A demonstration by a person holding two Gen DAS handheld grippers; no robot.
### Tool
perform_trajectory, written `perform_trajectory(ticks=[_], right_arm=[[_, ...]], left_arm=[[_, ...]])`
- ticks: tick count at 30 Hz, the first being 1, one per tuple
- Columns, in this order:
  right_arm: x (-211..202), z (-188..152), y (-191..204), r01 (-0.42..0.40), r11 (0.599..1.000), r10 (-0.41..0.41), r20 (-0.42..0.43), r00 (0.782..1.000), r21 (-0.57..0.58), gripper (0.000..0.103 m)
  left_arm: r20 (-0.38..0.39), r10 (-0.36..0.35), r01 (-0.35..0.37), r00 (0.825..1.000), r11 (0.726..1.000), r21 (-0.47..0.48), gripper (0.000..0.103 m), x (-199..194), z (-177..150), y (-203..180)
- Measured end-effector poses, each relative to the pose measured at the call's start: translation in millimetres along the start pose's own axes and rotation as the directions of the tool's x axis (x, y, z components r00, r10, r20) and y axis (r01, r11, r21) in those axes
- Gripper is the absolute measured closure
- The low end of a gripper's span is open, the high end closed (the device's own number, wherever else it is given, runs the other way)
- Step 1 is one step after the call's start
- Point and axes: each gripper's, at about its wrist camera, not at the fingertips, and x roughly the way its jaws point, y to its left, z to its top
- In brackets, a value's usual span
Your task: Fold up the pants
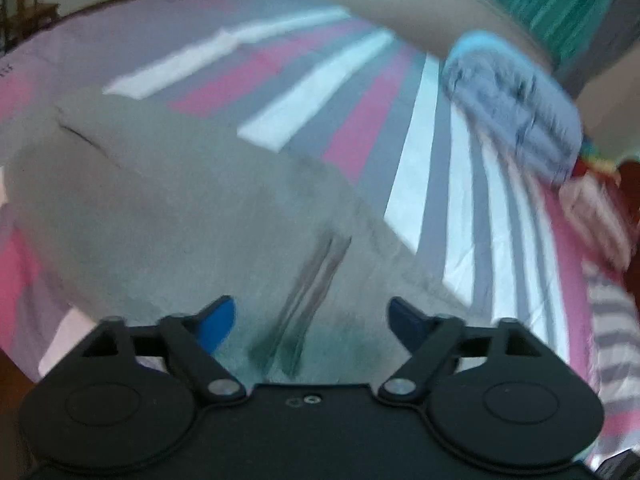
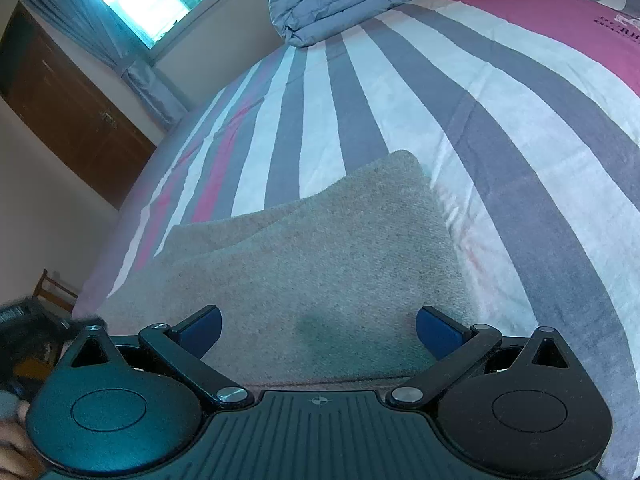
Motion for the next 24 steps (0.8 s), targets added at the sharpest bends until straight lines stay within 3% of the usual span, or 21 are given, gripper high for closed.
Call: perform_trajectory(ticks=[3, 5, 8, 9, 10, 12, 15, 18, 21, 24], right_arm=[[2.3, 0.9, -1.1, 0.001, 1.0, -0.001, -0.006, 1.0, 0.005, 0.0], [1.6, 1.6, -1.7, -0.002, 1.0, 0.003, -0.006, 1.0, 0.011, 0.0], [0.5, 1.6, -3.4, -0.005, 1.0, 0.005, -0.004, 1.0, 0.012, 0.0], [1.1, 1.1, -3.7, -0.004, 1.0, 0.004, -0.005, 1.0, 0.012, 0.0], [2.0, 0.6, -3.5, -0.002, 1.0, 0.002, -0.005, 1.0, 0.009, 0.0], [3.8, -0.1, -1.1, 0.011, 1.0, -0.011, -0.005, 1.0, -0.004, 0.0], [3.5, -1.7, 2.3, 0.037, 0.999, -0.037, 0.008, 0.999, -0.03, 0.0], [2.3, -2.0, 4.2, 0.071, 0.996, -0.07, 0.027, 0.997, -0.054, 0.0], [3.0, -2.5, 5.0, 0.093, 0.994, -0.091, 0.026, 0.995, -0.064, 0.0], [0.2, -2.9, 10.0, 0.101, 0.991, -0.098, 0.039, 0.994, -0.084, 0.0]], left_arm=[[-0.115, 0.001, -0.007, 0.993, 0.999, -0.053, 0.038, 34.1, -4.6, 6.9], [-0.173, -0.002, -0.011, 0.985, 0.997, -0.074, 0.038, 48.5, -11.3, 11.4], [-0.21, -0.03, 0.008, 0.977, 0.994, -0.105, 0.039, 50.5, -19.5, 12.4], [-0.224, -0.059, 0.032, 0.973, 0.992, -0.122, 0.043, 51.5, -20.2, 11.2], [-0.225, -0.061, 0.031, 0.972, 0.991, -0.132, 0.06, 51.3, -20.3, 10.6], [-0.209, -0.067, 0.041, 0.976, 0.991, -0.125, 0.079, 50.8, -19.8, 10.4], [-0.187, -0.076, 0.051, 0.979, 0.99, -0.133, 0.094, 44.9, -19.7, 13.3], [-0.122, -0.052, 0.044, 0.991, 0.997, -0.065, 0.098, 24.2, -23.4, 5.6], [-0.028, -0.081, 0.08, 0.996, 0.997, -0.009, 0.098, -5.8, -23.8, -3.2], [-0.007, -0.084, 0.084, 0.996, 0.996, 0.032, 0.098, -19.1, -24.8, 6.2]])
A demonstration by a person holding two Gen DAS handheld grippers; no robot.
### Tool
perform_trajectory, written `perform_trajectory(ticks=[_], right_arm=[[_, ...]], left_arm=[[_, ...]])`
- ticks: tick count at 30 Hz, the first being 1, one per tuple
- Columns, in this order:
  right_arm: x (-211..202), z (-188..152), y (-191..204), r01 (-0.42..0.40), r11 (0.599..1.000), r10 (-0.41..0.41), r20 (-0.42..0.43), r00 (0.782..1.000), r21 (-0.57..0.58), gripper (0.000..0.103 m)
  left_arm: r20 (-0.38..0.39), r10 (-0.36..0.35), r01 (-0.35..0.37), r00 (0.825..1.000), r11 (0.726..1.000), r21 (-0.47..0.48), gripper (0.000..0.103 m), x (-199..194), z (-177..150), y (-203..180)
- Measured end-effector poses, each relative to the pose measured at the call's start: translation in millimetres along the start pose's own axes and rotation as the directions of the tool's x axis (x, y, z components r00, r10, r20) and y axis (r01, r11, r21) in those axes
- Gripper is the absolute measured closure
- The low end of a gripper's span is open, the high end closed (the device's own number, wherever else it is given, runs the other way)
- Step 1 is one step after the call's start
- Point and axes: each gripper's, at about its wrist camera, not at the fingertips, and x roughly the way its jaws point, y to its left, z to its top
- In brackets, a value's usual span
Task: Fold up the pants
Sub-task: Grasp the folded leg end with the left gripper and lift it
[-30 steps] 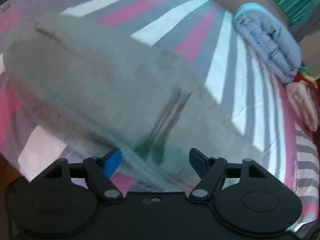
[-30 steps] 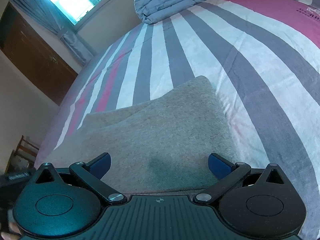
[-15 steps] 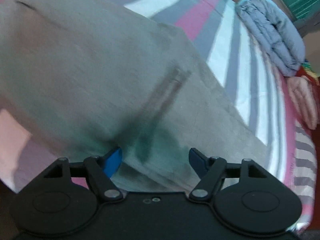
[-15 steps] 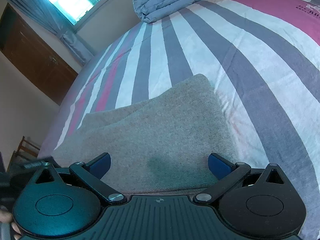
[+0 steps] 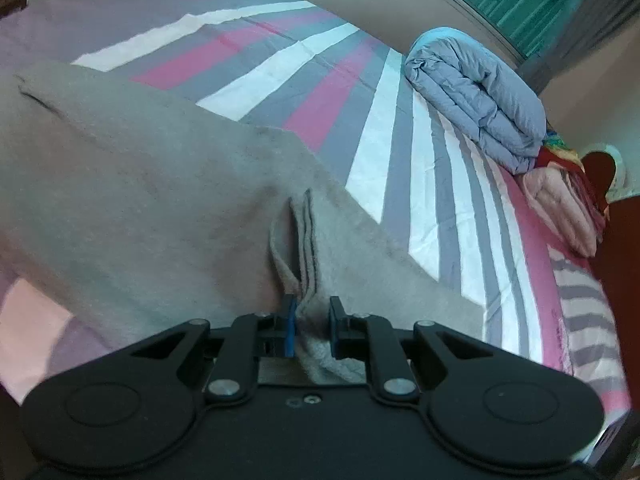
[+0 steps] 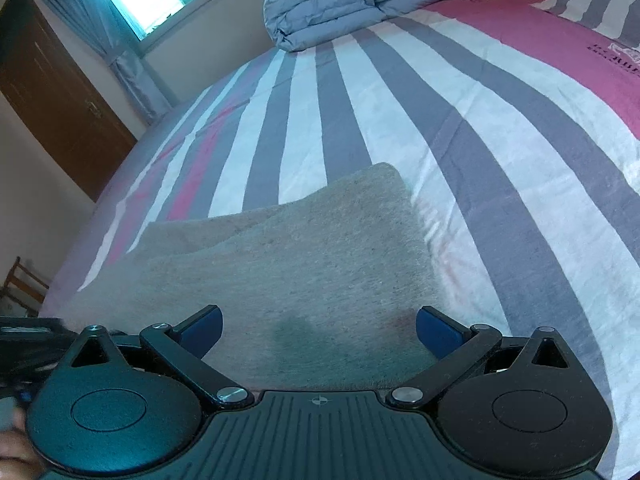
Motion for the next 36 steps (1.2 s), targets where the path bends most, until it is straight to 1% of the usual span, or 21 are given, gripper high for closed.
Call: perform_trajectory(ticks=[1, 2, 3, 4, 6, 8, 9, 10, 12, 14, 17, 19, 20, 23, 25, 27, 28, 32, 33, 34, 36], right_arm=[[0.2, -0.9, 3.6, 0.008, 1.0, -0.008, 0.002, 1.0, -0.027, 0.0], [2.6, -1.5, 6.3, 0.022, 0.998, -0.023, -0.008, 1.0, -0.057, 0.0], [7.0, -3.2, 9.2, 0.045, 0.995, -0.047, -0.022, 0.999, -0.085, 0.0], [11.6, -6.2, 11.4, 0.067, 0.991, -0.072, -0.035, 0.997, -0.116, 0.0], [20.5, -12.5, 14.5, 0.096, 0.98, -0.109, -0.066, 0.992, -0.173, 0.0], [21.8, -16.4, 16.5, 0.113, 0.971, -0.132, -0.078, 0.988, -0.211, 0.0], [21.0, -17.1, 16.7, 0.113, 0.97, -0.133, -0.08, 0.988, -0.216, 0.0], [19.3, -16.7, 17.1, 0.115, 0.97, -0.134, -0.079, 0.988, -0.213, 0.0], [12.3, -13.8, 15.6, 0.093, 0.981, -0.102, -0.05, 0.993, -0.168, 0.0], [10.5, -11.0, 19.1, 0.062, 0.989, -0.067, -0.034, 0.997, -0.131, 0.0], [22.0, -15.6, 38.3, 0.047, 0.983, -0.058, -0.059, 0.997, -0.177, 0.0], [32.5, -21.5, 53.6, 0.052, 0.972, -0.072, -0.077, 0.994, -0.228, 0.0], [38.0, -26.1, 61.9, 0.051, 0.967, -0.074, -0.082, 0.994, -0.251, 0.0], [47.6, -32.9, 77.1, 0.025, 0.962, -0.052, -0.094, 0.994, -0.272, 0.0], [53.2, -35.5, 84.2, 0.018, 0.959, -0.048, -0.099, 0.994, -0.284, 0.0], [56.6, -38.3, 90.1, 0.01, 0.959, -0.042, -0.105, 0.994, -0.285, 0.0], [58.1, -39.4, 93.5, 0.01, 0.958, -0.042, -0.106, 0.993, -0.287, 0.0], [62.8, -44.7, 102.8, 0.011, 0.953, -0.047, -0.11, 0.993, -0.302, 0.0], [63.4, -44.8, 102.3, 0.014, 0.954, -0.049, -0.11, 0.993, -0.3, 0.0], [64.4, -44.7, 102.7, 0.015, 0.954, -0.05, -0.111, 0.993, -0.298, 0.0], [65.7, -44.0, 102.5, 0.014, 0.956, -0.05, -0.115, 0.992, -0.293, 0.0]], left_arm=[[-0.021, 0.037, -0.037, 0.999, 0.999, 0.003, 0.096, 7.0, -3.9, 7.4], [-0.077, 0.07, -0.069, 0.995, 0.998, 0.015, 0.094, 22.0, -7.7, 14.2], [-0.125, 0.081, -0.08, 0.989, 0.997, 0.007, 0.09, 33.7, -12.4, 24.2], [-0.119, 0.064, -0.066, 0.991, 0.998, -0.008, 0.089, 33.7, -13.0, 29.7], [-0.118, 0.058, -0.06, 0.991, 0.998, -0.013, 0.083, 23.7, -5.1, 26.5], [-0.089, 0.042, -0.044, 0.995, 0.999, -0.025, 0.085, 9.1, 5.6, 25.4], [-0.063, 0.049, -0.051, 0.997, 0.999, -0.02, 0.082, -1.5, 11.7, 27.1], [-0.048, 0.052, -0.054, 0.997, 0.998, -0.028, 0.077, -10.0, 15.8, 33.5], [-0.031, 0.069, -0.071, 0.997, 0.993, -0.091, 0.07, -22.2, 23.7, 55.1], [-0.022, 0.087, -0.089, 0.996, 0.984, -0.157, 0.069, -21.1, 41.9, 74.4], [-0.004, 0.161, -0.157, 0.987, 0.956, -0.246, 0.069, -41.7, 49.4, 121.6], [-0.001, 0.197, -0.185, 0.98, 0.924, -0.336, 0.069, -56.4, 53.0, 158.1], [0.002, 0.213, -0.197, 0.977, 0.906, -0.374, 0.069, -55.6, 56.1, 167.9], [0.004, 0.244, -0.213, 0.97, 0.854, -0.474, 0.064, -61.7, 62.0, 211.0], [-0.001, 0.224, -0.191, 0.975, 0.829, -0.526, 0.063, -50.2, 67.0, 221.5], [0.007, 0.192, -0.155, 0.981, 0.814, -0.559, 0.063, -44.0, 69.2, 233.2], [0.008, 0.189, -0.151, 0.982, 0.808, -0.57, 0.063, -39.3, 72.0, 237.6], [0.028, 0.11, -0.071, 0.994, 0.796, -0.602, 0.063, -21.0, 79.3, 257.6], [0.04, 0.092, -0.049, 0.995, 0.794, -0.607, 0.061, -16.8, 81.3, 260.0], [0.044, 0.077, -0.034, 0.996, 0.793, -0.608, 0.056, -11.4, 83.7, 262.9], [0.046, 0.073, -0.029, 0.996, 0.785, -0.618, 0.051, -5.4, 84.0, 266.2]])
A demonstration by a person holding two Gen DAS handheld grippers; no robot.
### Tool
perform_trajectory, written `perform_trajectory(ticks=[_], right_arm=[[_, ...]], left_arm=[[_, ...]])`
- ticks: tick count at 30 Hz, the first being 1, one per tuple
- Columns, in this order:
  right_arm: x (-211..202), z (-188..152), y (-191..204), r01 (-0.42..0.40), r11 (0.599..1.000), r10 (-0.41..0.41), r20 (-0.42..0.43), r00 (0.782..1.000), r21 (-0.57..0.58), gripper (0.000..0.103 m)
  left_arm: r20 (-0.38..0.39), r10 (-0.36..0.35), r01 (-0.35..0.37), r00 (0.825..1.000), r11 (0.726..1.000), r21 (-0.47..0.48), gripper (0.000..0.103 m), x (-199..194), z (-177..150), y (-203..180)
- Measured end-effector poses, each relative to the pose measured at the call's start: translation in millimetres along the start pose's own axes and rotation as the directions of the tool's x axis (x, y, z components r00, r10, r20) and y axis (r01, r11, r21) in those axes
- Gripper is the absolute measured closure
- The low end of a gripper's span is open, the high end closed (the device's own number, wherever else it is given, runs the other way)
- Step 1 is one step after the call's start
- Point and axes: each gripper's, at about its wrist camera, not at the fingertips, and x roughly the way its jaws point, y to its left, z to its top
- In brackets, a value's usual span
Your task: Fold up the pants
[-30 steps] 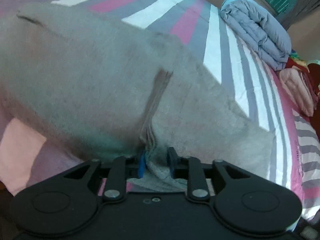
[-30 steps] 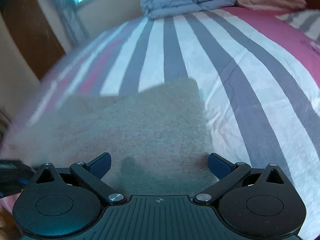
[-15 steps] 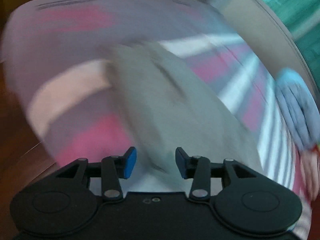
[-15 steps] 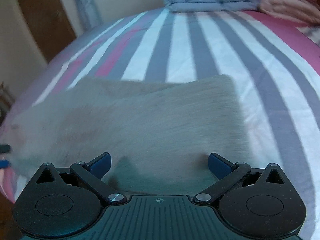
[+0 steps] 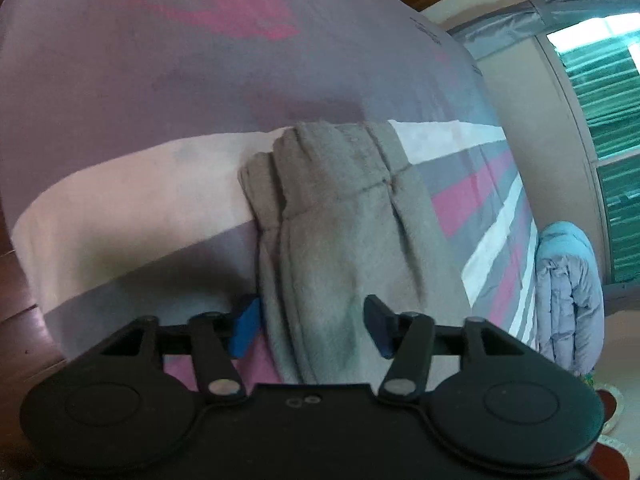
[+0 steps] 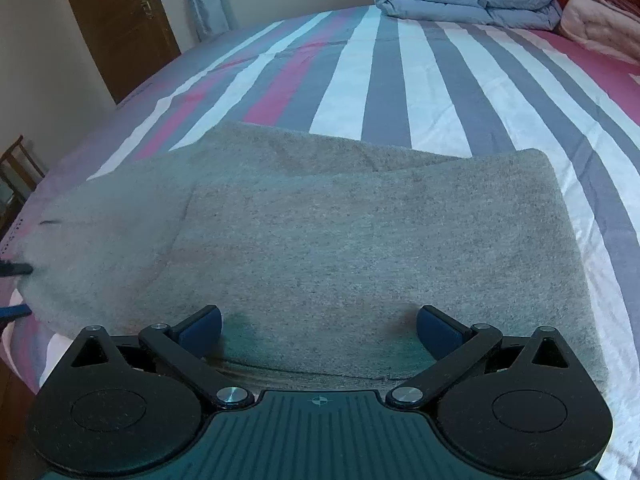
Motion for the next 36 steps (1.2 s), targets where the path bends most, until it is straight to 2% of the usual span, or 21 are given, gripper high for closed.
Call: perform_trajectory(ticks=[6, 8, 10, 13, 18, 23, 27, 29, 31, 33, 36], right_arm=[[-0.8, -0.4, 0.3, 0.006, 1.0, -0.006, 0.002, 1.0, 0.007, 0.0], [0.8, -0.5, 3.3, 0.018, 1.0, -0.018, 0.0, 1.0, -0.009, 0.0], [1.6, -0.6, 5.6, 0.029, 0.999, -0.029, 0.0, 1.0, -0.015, 0.0], [0.3, 2.9, 9.8, 0.034, 0.999, -0.034, 0.019, 0.999, -0.004, 0.0], [19.6, 14.2, 29.8, 0.052, 0.997, -0.052, 0.0, 0.999, -0.061, 0.0], [25.4, 12.5, 31.0, 0.041, 0.998, -0.041, 0.001, 0.999, -0.055, 0.0], [26.3, 10.2, 33.1, 0.057, 0.995, -0.056, 0.01, 0.998, -0.087, 0.0], [28.1, 7.7, 39.0, 0.089, 0.988, -0.087, 0.019, 0.996, -0.123, 0.0], [29.9, 3.2, 45.9, 0.119, 0.979, -0.115, 0.036, 0.993, -0.163, 0.0], [33.0, -0.4, 49.5, 0.136, 0.969, -0.129, 0.05, 0.99, -0.207, 0.0], [28.7, 6.4, 36.5, 0.08, 0.984, -0.078, 0.017, 0.997, -0.158, 0.0]], left_arm=[[0.006, -0.088, 0.088, 0.996, 0.993, -0.075, 0.051, 15.0, 3.6, 8.7], [0.014, -0.104, 0.105, 0.994, 0.989, -0.101, 0.055, 18.4, 2.2, 10.2], [0.021, -0.095, 0.097, 0.995, 0.99, -0.103, 0.072, 19.5, 0.2, 10.2], [0.035, -0.094, 0.096, 0.995, 0.992, -0.076, 0.086, 17.5, -1.6, 8.7], [0.044, -0.136, 0.138, 0.99, 0.989, -0.051, 0.095, 15.2, 0.8, 0.3], [0.06, -0.196, 0.201, 0.979, 0.975, -0.093, 0.097, 10.8, -2.0, 1.7], [0.094, -0.249, 0.245, 0.964, 0.968, 0.057, 0.098, -14.5, -8.9, -32.6], [0.096, -0.289, 0.273, 0.952, 0.949, 0.157, 0.098, -28.9, -16.4, -57.8], [0.075, -0.333, 0.3, 0.94, 0.911, 0.284, 0.098, -42.1, -30.9, -88.7], [0.031, -0.364, 0.323, 0.931, 0.859, 0.396, 0.098, -50.9, -51.5, -119.1], [-0.062, -0.384, 0.354, 0.921, 0.762, 0.542, 0.098, -55.6, -94.9, -161.7]])
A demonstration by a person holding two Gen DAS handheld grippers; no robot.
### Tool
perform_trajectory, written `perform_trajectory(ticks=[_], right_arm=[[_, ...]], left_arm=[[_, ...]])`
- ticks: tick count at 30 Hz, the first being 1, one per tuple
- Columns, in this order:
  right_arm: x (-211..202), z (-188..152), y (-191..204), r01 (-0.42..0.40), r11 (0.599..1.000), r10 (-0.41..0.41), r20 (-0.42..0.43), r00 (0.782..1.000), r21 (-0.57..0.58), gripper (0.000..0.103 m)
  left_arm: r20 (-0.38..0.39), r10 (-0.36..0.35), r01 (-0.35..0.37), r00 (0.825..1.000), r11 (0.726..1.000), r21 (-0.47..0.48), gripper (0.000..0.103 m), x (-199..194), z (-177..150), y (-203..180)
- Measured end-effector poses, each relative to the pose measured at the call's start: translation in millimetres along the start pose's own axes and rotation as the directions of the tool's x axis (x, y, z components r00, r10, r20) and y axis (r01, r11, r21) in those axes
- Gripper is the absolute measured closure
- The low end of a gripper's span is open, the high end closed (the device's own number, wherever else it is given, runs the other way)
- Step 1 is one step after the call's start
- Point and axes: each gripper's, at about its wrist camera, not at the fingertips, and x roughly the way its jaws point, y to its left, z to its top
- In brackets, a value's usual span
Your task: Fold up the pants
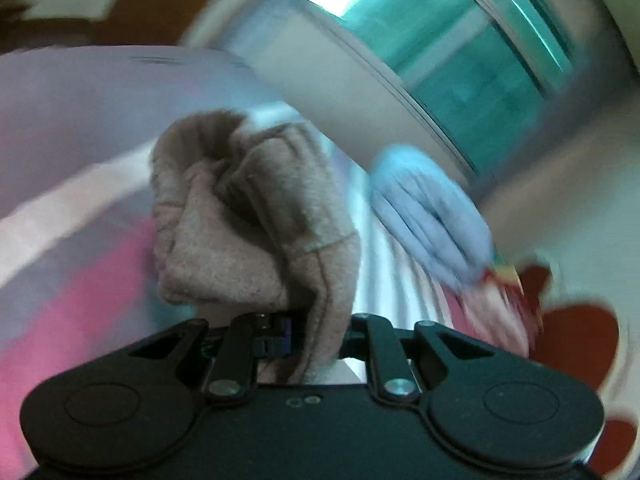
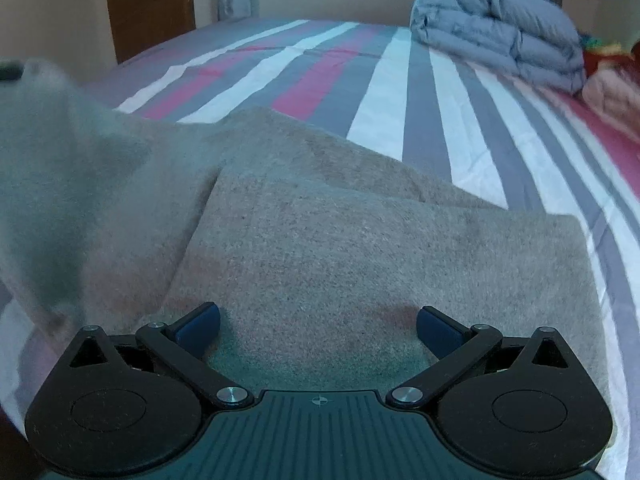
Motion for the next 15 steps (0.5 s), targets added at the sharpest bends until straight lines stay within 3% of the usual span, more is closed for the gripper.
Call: perform_trajectory(ticks=[3, 5, 7, 9, 10, 12, 15], right_arm=[[-16.1, 1.3, -30.1, -0.015, 0.996, 0.014, 0.018, 1.0, 0.084, 0.0], [-28.6, 0.9, -57.0, -0.007, 0.991, 0.002, 0.036, 0.999, 0.135, 0.0], [-41.6, -0.3, -88.2, 0.01, 0.984, -0.019, 0.049, 0.999, 0.179, 0.0], [-53.0, -2.8, -120.7, 0.016, 0.975, -0.028, 0.051, 0.998, 0.22, 0.0], [-58.4, -2.7, -134.0, 0.013, 0.971, -0.026, 0.053, 0.998, 0.24, 0.0], [-69.9, -4.8, -156.4, -0.01, 0.964, -0.006, 0.059, 0.998, 0.265, 0.0], [-84.5, -6.8, -174.0, -0.071, 0.952, 0.044, 0.095, 0.994, 0.298, 0.0]], left_arm=[[-0.121, -0.056, 0.07, 0.991, 0.991, 0.112, 0.098, 28.0, -31.8, -49.7], [-0.21, -0.048, 0.086, 0.977, 0.981, 0.176, 0.098, 50.6, -64.7, -77.3], [-0.304, -0.013, 0.084, 0.953, 0.972, 0.219, 0.097, 74.8, -102.4, -95.1], [-0.373, 0.074, 0.043, 0.925, 0.954, 0.296, 0.092, 95.5, -133.9, -105.7], [-0.383, 0.118, 0.018, 0.916, 0.942, 0.334, 0.09, 101.2, -145.1, -109.8], [-0.374, 0.147, 0.007, 0.916, 0.925, 0.381, 0.085, 98.9, -149.2, -119.4], [-0.356, 0.12, 0.031, 0.927, 0.92, 0.391, 0.063, 84.2, -138.6, -129.6]])
